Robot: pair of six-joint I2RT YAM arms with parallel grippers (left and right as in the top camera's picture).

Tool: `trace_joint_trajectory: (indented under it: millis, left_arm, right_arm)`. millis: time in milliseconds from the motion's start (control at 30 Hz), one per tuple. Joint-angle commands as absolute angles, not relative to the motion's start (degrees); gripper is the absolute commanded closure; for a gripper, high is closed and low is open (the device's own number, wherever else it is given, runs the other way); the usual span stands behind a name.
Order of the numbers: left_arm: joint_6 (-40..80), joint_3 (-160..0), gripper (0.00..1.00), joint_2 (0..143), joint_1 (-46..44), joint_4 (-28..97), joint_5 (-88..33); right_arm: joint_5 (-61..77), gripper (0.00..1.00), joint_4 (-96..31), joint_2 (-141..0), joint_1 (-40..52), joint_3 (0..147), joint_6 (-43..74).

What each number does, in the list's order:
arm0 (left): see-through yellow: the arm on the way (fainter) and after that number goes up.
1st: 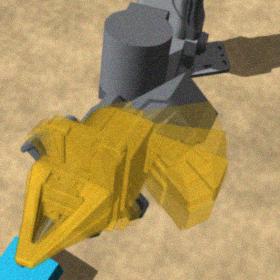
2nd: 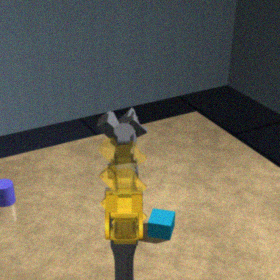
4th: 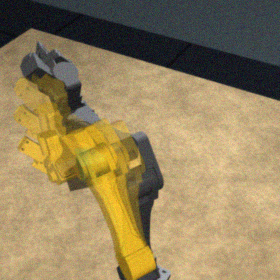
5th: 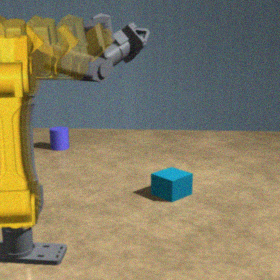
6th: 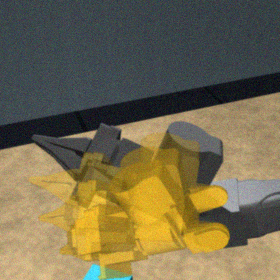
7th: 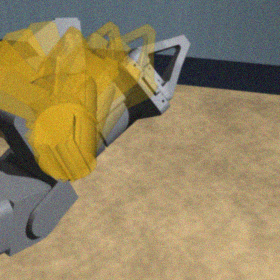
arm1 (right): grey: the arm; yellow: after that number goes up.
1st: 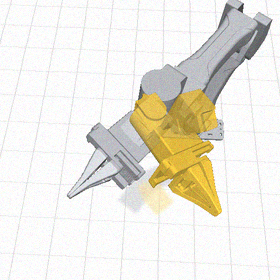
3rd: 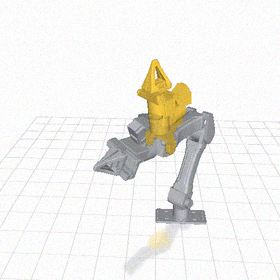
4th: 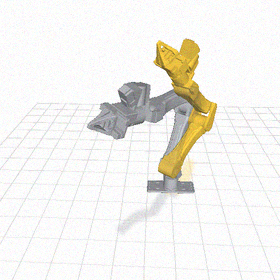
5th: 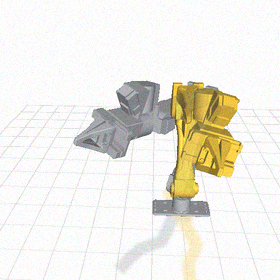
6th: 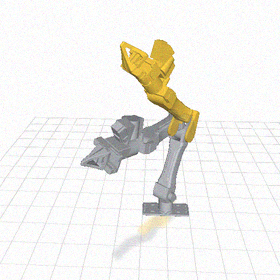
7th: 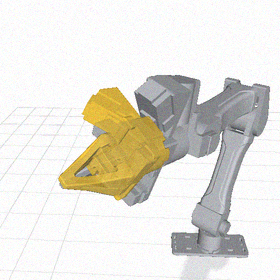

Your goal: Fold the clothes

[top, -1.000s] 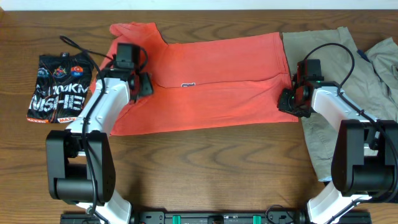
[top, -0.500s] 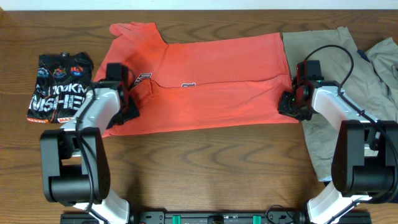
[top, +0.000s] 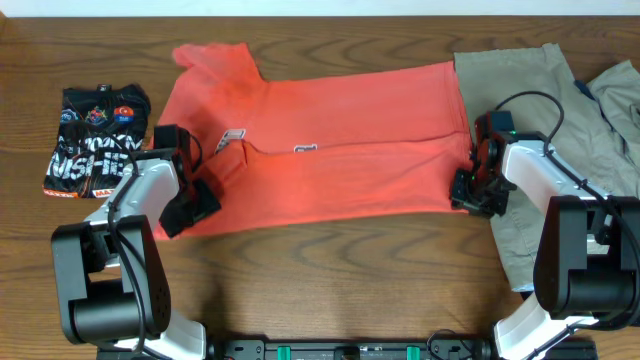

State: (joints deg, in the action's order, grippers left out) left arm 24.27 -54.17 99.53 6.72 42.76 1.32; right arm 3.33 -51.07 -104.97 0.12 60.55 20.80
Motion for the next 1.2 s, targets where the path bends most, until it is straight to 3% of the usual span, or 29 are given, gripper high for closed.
trace_joint_trajectory:
  millis: [0, 467, 700, 767, 800, 833, 867, 933, 1067, 1167]
  left_arm:
    - [26.9, -50.8, 0.34, 101.8, 7.0, 47.8, 1.0]
    - [25.6, -50.9, 0.33, 96.1, 10.1, 55.5, 4.4]
    - [22.4, -50.9, 0.28, 89.4, 11.2, 53.0, 1.7]
    - [21.1, -50.9, 0.28, 87.1, 11.2, 51.8, -0.4]
    - [20.5, -50.9, 0.28, 85.6, 11.2, 51.3, -1.5]
    - [20.0, -50.9, 0.28, 84.3, 11.2, 50.8, -2.5]
    - [19.5, -50.9, 0.27, 82.7, 11.2, 50.3, -3.7]
    - [18.8, -50.9, 0.27, 79.9, 11.2, 49.3, -5.8]
    - [18.7, -50.9, 0.24, 74.8, 11.2, 47.2, -9.1]
    - [18.7, -50.9, 0.23, 72.4, 11.2, 47.0, -11.4]
  right_arm:
    - [0.2, 0.68, -54.7, -106.6, 0.6, 58.2, 24.4]
    - [0.2, 0.69, -65.9, -104.8, 0.9, 58.2, 24.8]
    - [1.1, 0.64, -59.2, -95.2, 0.8, 58.9, 23.0]
    - [1.1, 0.52, -57.1, -90.9, 0.8, 59.0, 23.0]
    - [1.0, 0.35, -55.9, -88.9, 0.8, 59.0, 22.7]
    - [0.8, 0.27, -54.6, -87.3, 0.8, 59.0, 22.1]
    - [0.8, 0.25, -53.2, -86.0, 0.8, 59.0, 21.0]
    - [0.3, 0.36, -50.0, -84.4, 0.7, 59.0, 18.1]
    - [-0.6, 0.70, -42.8, -85.6, 0.2, 59.0, 12.8]
    - [-0.7, 0.79, -38.0, -89.2, -0.9, 59.0, 9.7]
